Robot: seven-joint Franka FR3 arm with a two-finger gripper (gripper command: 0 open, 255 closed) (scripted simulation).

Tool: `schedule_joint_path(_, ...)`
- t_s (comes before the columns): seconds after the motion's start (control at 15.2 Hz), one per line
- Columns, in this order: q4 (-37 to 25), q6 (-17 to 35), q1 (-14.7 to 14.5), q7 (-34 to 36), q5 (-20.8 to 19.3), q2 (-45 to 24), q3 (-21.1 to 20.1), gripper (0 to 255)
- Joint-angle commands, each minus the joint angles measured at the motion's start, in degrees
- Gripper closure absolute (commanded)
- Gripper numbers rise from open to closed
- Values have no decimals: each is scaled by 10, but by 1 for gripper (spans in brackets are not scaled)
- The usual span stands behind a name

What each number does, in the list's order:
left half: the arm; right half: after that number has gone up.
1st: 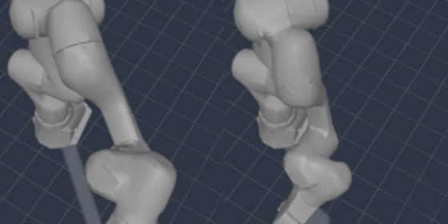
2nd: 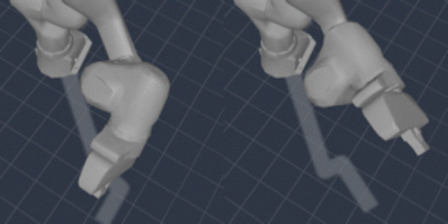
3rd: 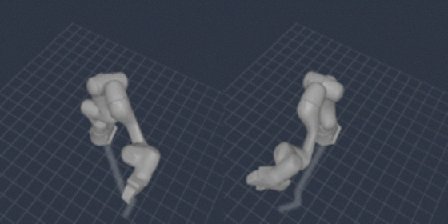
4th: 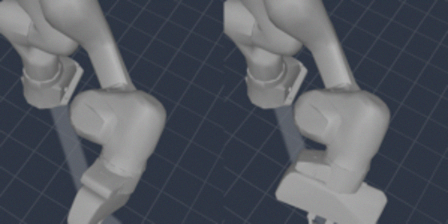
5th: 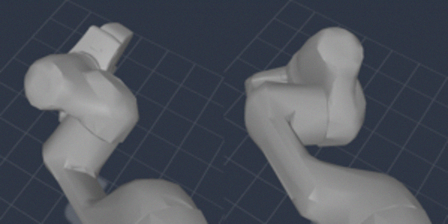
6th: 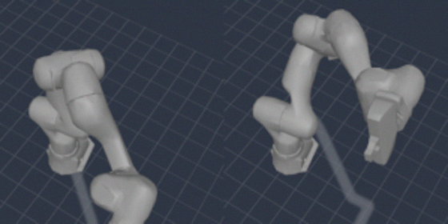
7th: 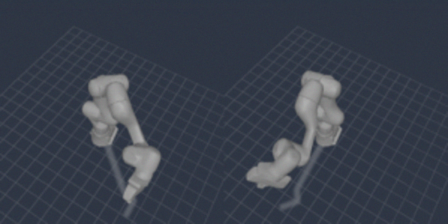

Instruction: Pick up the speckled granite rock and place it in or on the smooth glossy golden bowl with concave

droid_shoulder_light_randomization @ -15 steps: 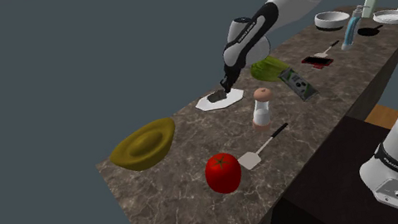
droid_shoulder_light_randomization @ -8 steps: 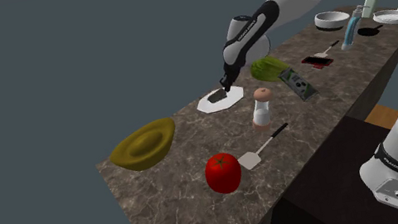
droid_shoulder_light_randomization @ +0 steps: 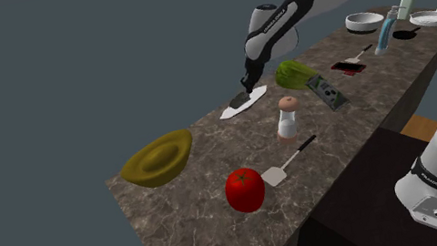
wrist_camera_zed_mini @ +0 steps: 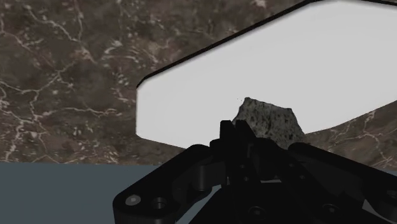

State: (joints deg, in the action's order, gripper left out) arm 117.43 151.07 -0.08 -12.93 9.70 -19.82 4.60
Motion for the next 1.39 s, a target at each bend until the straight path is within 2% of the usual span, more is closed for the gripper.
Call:
schedule_joint_path(0.0, -3, -14, -1, 3, -4, 11, 2, 255)
schedule_joint_path(1.32, -53, -147, -8, 30, -33, 96, 14, 255)
